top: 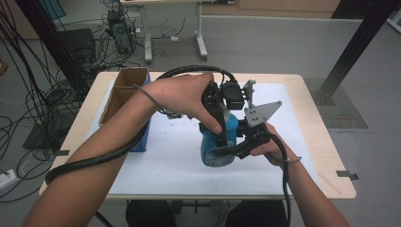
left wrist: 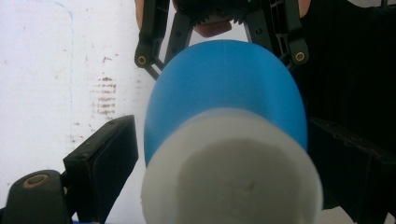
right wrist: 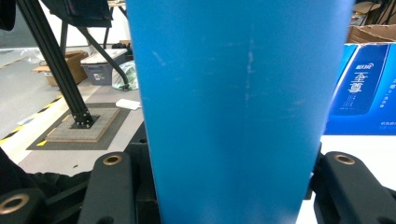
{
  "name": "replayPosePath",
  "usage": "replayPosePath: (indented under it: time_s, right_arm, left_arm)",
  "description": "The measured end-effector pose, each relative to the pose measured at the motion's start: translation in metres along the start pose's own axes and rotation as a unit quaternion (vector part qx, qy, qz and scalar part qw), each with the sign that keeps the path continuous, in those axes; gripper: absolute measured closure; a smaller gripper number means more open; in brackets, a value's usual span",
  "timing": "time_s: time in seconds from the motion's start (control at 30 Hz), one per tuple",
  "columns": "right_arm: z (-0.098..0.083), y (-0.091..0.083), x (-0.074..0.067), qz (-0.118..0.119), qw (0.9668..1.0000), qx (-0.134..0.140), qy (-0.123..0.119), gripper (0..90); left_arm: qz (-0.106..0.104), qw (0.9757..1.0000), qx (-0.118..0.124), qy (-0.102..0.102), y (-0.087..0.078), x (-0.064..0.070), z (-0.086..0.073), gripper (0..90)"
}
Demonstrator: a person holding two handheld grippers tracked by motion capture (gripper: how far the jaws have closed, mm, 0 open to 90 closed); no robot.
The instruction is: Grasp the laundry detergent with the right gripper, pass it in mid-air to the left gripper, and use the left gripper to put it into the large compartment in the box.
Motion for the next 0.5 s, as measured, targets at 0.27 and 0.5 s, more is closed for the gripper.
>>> replayPosePath:
  time_s: [0.27, 0.5]
  right_arm:
    - [0.0003, -0.0005, -0.0008, 0.0, 1.0, -0.001, 0.0, 44.0]
    - [0.0006, -0.0001, -0.0008, 0.001, 1.0, 0.0, -0.002, 44.0]
  left_arm:
    - [0.001, 1.0, 0.0, -0.001, -0.0003, 0.0005, -0.0012, 11.7]
    - [0.002, 1.0, 0.0, 0.0, -0.0018, 0.001, -0.0007, 11.7]
Point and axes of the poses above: each handheld gripper's, and its own axes: y roughly forward along the jaws, z roughly out of its top, x roughly to its right, the point moved 8 cm from there along y, roughly forward along the jaws, and after that the axes turned 1 degree about -z, right-handed, at the moved point
